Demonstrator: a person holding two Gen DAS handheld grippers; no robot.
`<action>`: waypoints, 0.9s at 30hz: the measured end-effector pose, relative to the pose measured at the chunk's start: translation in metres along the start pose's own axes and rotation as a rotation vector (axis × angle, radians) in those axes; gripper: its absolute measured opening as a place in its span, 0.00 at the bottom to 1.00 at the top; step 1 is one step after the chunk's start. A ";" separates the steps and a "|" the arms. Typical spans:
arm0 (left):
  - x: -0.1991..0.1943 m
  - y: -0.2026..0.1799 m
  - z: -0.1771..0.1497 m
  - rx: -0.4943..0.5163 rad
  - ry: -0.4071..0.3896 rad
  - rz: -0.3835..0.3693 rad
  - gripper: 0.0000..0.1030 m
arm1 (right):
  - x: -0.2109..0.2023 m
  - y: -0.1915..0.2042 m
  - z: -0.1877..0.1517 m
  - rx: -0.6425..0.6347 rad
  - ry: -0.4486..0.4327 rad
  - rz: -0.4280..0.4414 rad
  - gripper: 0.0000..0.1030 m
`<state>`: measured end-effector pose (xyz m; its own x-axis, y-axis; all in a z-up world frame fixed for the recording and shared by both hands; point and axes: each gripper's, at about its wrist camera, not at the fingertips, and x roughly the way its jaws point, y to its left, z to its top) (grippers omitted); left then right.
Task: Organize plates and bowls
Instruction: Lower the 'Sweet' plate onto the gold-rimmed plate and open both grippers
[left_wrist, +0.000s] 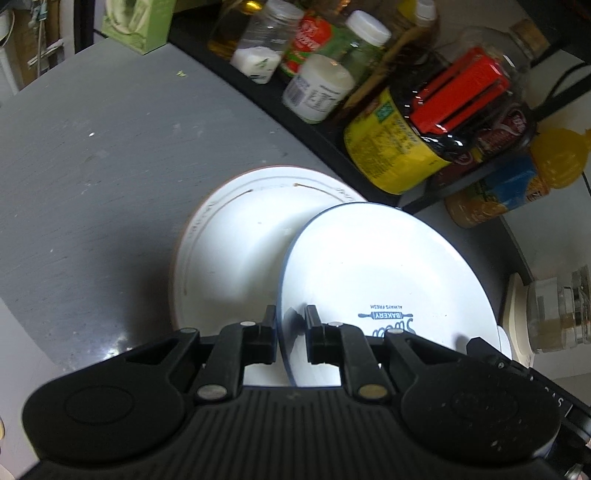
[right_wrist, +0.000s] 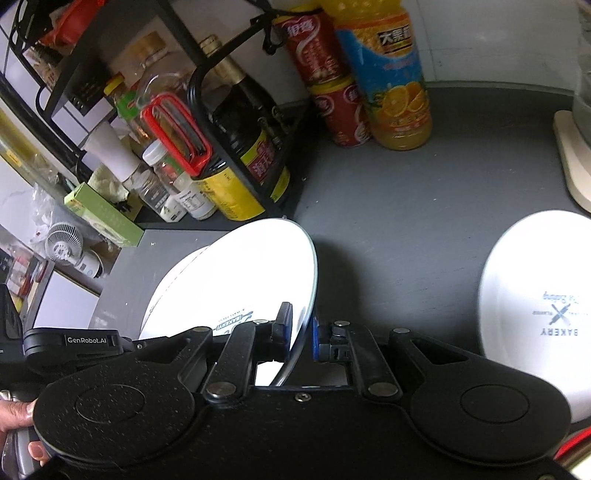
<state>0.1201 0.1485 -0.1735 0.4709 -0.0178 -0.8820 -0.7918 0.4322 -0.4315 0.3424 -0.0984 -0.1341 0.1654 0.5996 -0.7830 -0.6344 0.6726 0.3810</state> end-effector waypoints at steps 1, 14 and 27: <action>0.001 0.003 0.000 -0.004 0.003 0.002 0.12 | 0.001 0.001 0.000 -0.003 0.000 0.002 0.10; 0.007 0.016 0.003 -0.037 0.027 0.031 0.14 | 0.019 0.013 -0.001 0.009 0.008 -0.001 0.10; 0.003 0.021 0.015 0.018 0.017 0.099 0.15 | 0.031 0.017 0.000 0.026 0.004 0.000 0.04</action>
<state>0.1104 0.1716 -0.1820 0.3841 0.0101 -0.9232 -0.8267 0.4490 -0.3391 0.3370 -0.0680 -0.1518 0.1623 0.5978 -0.7851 -0.6145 0.6838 0.3936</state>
